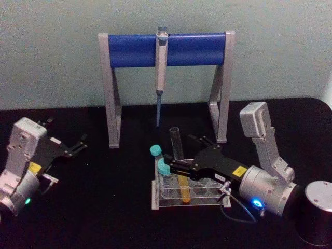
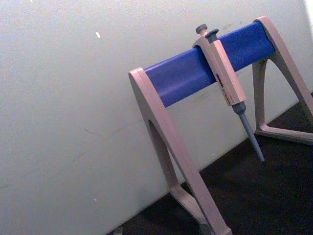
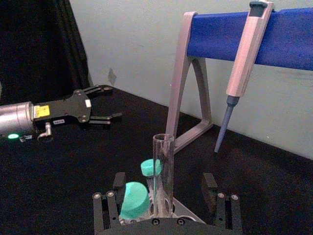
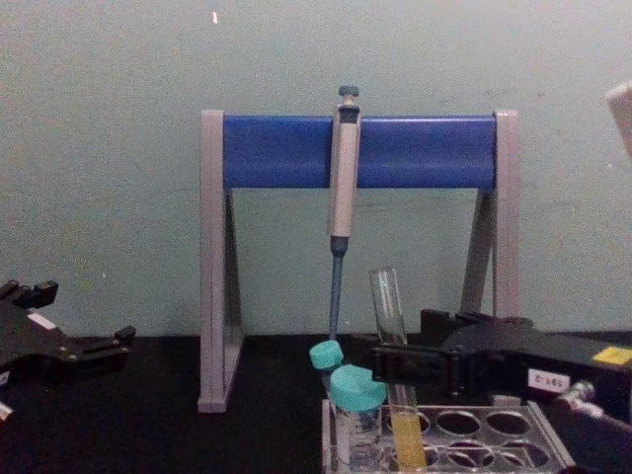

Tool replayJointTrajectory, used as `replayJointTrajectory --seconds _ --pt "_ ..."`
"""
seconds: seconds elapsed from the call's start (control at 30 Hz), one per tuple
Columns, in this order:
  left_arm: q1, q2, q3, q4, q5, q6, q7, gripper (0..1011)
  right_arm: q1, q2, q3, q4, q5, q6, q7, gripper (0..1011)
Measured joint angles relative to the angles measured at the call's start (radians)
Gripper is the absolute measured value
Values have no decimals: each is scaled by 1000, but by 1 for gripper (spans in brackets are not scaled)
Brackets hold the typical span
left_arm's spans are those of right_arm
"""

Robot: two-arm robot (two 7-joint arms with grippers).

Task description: Pick up the test tube from the test tube rack, shake it, then place it back into the test tube rack.

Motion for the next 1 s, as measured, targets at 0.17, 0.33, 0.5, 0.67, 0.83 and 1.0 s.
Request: replayJointTrajectory --seconds 0.17,0.33,0.5,0.67,0.83,1.0 --pt "0 0 0 0 0 0 0 1001 11 -14 -3 19 -9 2 -2 1000" --pt "0 0 0 0 0 0 0 1001 16 -23 -4 29 -17 2 -2 1000" --pt "0 0 0 0 0 0 0 1001 18 -27 -5 31 -22 2 0 1000" --pt "0 0 0 0 0 0 0 1001 21 -30 -6 36 -27 3 4 1000" --pt "0 0 0 0 0 0 0 1001 21 -31 -6 36 -29 4 5 1000" --pt "0 0 0 0 0 0 0 1001 21 -30 -6 36 -29 4 5 1000"
